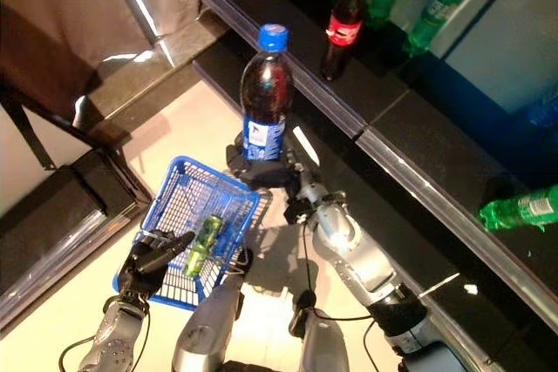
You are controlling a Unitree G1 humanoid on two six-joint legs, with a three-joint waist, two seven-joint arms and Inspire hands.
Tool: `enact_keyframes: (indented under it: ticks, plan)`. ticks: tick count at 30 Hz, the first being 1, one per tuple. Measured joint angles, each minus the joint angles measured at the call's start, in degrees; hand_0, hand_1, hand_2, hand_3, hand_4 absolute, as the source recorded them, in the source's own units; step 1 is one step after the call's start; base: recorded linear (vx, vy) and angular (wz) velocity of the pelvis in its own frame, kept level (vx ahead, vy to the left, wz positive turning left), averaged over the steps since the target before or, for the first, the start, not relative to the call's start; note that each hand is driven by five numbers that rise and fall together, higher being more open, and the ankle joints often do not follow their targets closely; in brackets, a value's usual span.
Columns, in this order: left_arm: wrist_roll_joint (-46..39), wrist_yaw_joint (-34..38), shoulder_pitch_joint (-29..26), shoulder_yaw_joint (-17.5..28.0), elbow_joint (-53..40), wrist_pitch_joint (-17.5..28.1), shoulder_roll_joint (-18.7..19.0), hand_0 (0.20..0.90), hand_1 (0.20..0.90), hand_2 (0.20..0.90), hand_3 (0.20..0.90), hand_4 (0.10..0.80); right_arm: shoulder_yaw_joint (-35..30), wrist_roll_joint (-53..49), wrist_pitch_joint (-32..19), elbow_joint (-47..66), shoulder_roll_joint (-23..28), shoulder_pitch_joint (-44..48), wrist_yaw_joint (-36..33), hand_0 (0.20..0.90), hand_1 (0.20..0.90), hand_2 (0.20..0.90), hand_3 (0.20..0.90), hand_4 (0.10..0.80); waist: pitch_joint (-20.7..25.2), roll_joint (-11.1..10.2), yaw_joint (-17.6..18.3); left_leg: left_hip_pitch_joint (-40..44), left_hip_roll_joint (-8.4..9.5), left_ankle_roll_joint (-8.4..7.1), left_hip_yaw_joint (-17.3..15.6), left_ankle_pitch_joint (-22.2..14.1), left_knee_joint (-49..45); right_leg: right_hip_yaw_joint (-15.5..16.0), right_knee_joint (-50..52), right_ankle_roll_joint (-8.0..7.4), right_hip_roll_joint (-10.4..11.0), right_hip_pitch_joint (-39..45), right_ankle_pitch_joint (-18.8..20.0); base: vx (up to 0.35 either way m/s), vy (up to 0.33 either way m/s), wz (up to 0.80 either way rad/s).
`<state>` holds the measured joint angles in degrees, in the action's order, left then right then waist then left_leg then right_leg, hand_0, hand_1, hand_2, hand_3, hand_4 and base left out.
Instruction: Pick up the drink and place into the basket.
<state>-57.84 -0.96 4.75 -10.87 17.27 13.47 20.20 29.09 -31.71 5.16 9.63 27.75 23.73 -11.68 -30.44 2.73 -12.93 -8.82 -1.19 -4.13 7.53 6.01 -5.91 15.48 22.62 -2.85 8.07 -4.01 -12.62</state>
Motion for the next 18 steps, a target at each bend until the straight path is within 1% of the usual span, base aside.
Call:
enact_keyframes:
  ticks: [2,3,4,5,7,8,11,13,16,18]
  plan:
    - [-0.01,-0.01,0.00,-0.16,-2.70,-0.59,0.74,0.300,0.300,0.300,0.200,0.100,1.40,-0.58,0.37,0.00,-0.53,-0.01,-0.78,0.300,0.300,0.300,0.200,0.100,0.00,0.00,-0.62,0.15,0.15,0.12,0.96,0.25,0.01,0.12,0.03,0.03,-0.02,0.58,-0.59,0.013,-0.034,0.31]
    - [-0.02,-0.01,0.04,-0.25,-4.07,-0.94,1.03,0.300,0.300,0.300,0.200,0.100,2.30,-0.93,0.51,0.00,-0.63,-0.01,-1.38,0.300,0.300,0.300,0.200,0.100,0.01,0.02,-1.21,0.34,0.31,-0.29,1.43,0.47,0.07,0.54,0.03,0.05,-0.02,1.09,-0.85,0.011,-0.054,0.32]
    - [-0.02,-0.01,0.06,-0.31,-5.45,-1.39,1.30,0.300,0.300,0.300,0.200,0.100,3.22,-0.97,0.55,0.00,-0.60,-0.03,-2.37,0.300,0.300,0.300,0.200,0.100,0.02,0.03,-1.17,0.52,0.50,-0.41,2.20,0.54,0.26,1.47,-0.08,0.05,0.05,1.70,-1.15,0.004,-0.037,0.30]
    - [-0.02,-0.02,0.03,-0.40,-6.01,-1.42,1.34,0.300,0.300,0.300,0.200,0.100,3.52,-0.97,0.59,0.00,-0.57,-0.02,-2.64,0.300,0.300,0.300,0.200,0.100,0.02,0.02,-1.27,0.55,0.56,-0.44,2.54,0.57,0.31,1.60,-0.15,0.02,0.15,1.89,-1.29,0.007,-0.043,0.30]
    - [-0.03,-0.02,-0.05,-0.60,-9.05,-2.44,1.74,0.300,0.300,0.300,0.200,0.100,4.35,-1.04,0.65,0.00,-0.67,-0.02,-4.24,0.300,0.300,0.300,0.200,0.100,0.06,0.09,-2.79,0.56,0.61,-0.74,3.52,0.76,0.75,2.41,-0.20,0.15,0.06,2.22,-1.62,0.019,-0.038,0.24]
    - [-0.03,-0.02,-0.12,-0.70,-9.94,-2.86,1.83,0.300,0.300,0.300,0.200,0.100,4.63,-1.06,0.68,-0.03,-0.67,-0.02,-5.11,0.300,0.300,0.300,0.200,0.100,0.06,0.09,-2.91,0.58,0.71,-0.85,4.20,0.85,0.83,3.16,-0.48,0.12,0.03,2.72,-1.76,0.031,-0.044,0.31]
    - [-0.07,-0.06,-0.40,-1.01,-11.81,-4.76,2.46,0.300,0.300,0.300,0.200,0.100,5.11,-1.63,0.73,-0.03,-0.86,0.03,-7.26,0.300,0.300,0.300,0.200,0.100,0.09,0.10,-4.52,0.88,1.12,-0.98,5.37,0.84,0.81,3.52,-0.80,0.12,-0.03,3.69,-2.45,0.029,-0.043,0.25]
    - [-0.08,-0.07,-0.62,-1.06,-12.26,-5.73,3.06,0.300,0.300,0.300,0.200,0.100,5.12,-2.28,0.72,-0.04,-1.01,0.04,-8.57,0.300,0.300,0.300,0.200,0.100,0.09,0.10,-5.21,0.98,1.43,-1.06,6.47,0.85,0.81,4.64,-0.95,0.05,0.08,4.49,-2.69,0.025,-0.037,0.26]
    - [-0.11,-0.07,-0.80,-1.19,-12.82,-7.40,3.95,0.300,0.300,0.300,0.200,0.100,5.17,-2.48,0.71,-0.05,-1.27,0.09,-10.64,0.300,0.300,0.300,0.200,0.100,0.09,0.10,-6.44,1.61,1.82,-1.20,7.50,0.76,0.83,4.71,-1.06,-0.21,0.09,5.62,-3.10,0.028,-0.036,0.20]
    - [-0.59,-0.17,-0.84,-1.33,-14.04,-8.61,4.81,0.300,0.300,0.300,0.200,0.100,5.18,-2.51,0.71,-0.11,-2.15,0.37,-12.18,0.300,0.300,0.300,0.200,0.100,0.10,0.06,-7.61,1.75,1.93,-1.30,7.86,0.66,0.82,4.86,-1.39,-0.12,0.07,5.92,-3.51,0.046,-0.029,0.16]
